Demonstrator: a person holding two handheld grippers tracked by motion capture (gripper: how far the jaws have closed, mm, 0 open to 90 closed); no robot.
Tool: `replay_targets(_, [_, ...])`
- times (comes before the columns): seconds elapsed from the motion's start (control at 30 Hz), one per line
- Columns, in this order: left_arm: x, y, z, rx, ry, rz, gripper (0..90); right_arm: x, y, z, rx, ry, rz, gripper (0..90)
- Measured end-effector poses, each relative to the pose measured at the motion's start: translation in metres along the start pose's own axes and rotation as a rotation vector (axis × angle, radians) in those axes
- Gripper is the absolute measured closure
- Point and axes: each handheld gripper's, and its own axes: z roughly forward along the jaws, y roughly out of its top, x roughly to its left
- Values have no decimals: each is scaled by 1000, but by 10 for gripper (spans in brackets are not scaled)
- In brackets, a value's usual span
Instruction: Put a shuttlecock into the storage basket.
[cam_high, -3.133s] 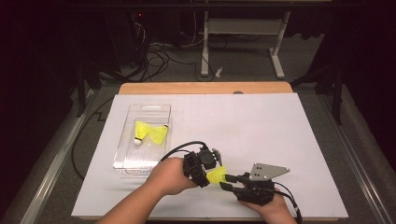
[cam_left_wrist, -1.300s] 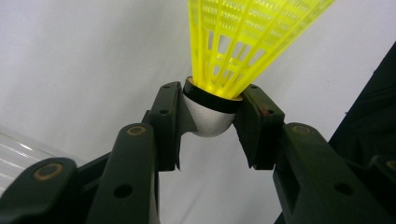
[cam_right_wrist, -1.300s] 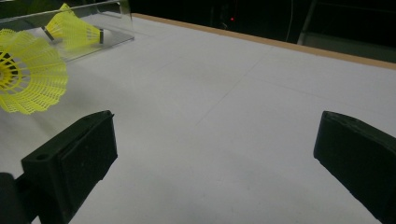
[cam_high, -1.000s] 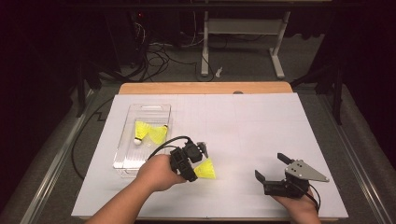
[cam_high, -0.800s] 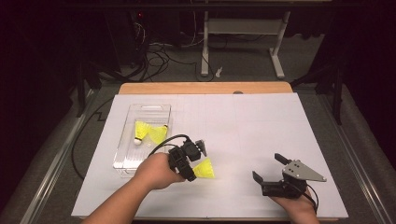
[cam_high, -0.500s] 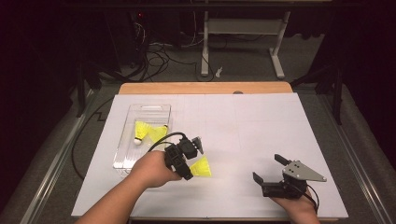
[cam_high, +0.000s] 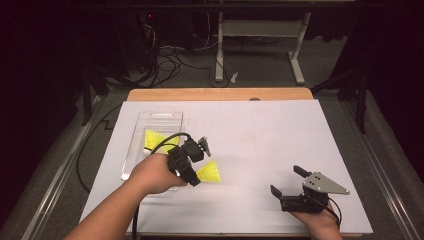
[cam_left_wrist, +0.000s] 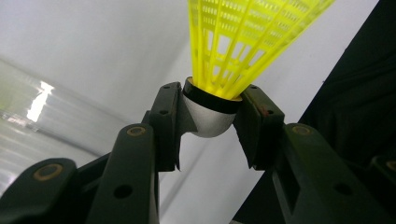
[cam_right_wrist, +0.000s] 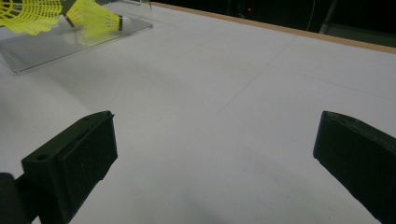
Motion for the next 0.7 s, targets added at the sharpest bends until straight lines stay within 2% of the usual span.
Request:
replay_targets(0.17, [7, -7, -6, -12, 3, -31, 630, 0, 0, 0, 0, -3, 2, 2])
replay_targets(0.7, [28, -29, -20, -26, 23, -90, 630, 0, -1, -1, 0, -5, 1, 2])
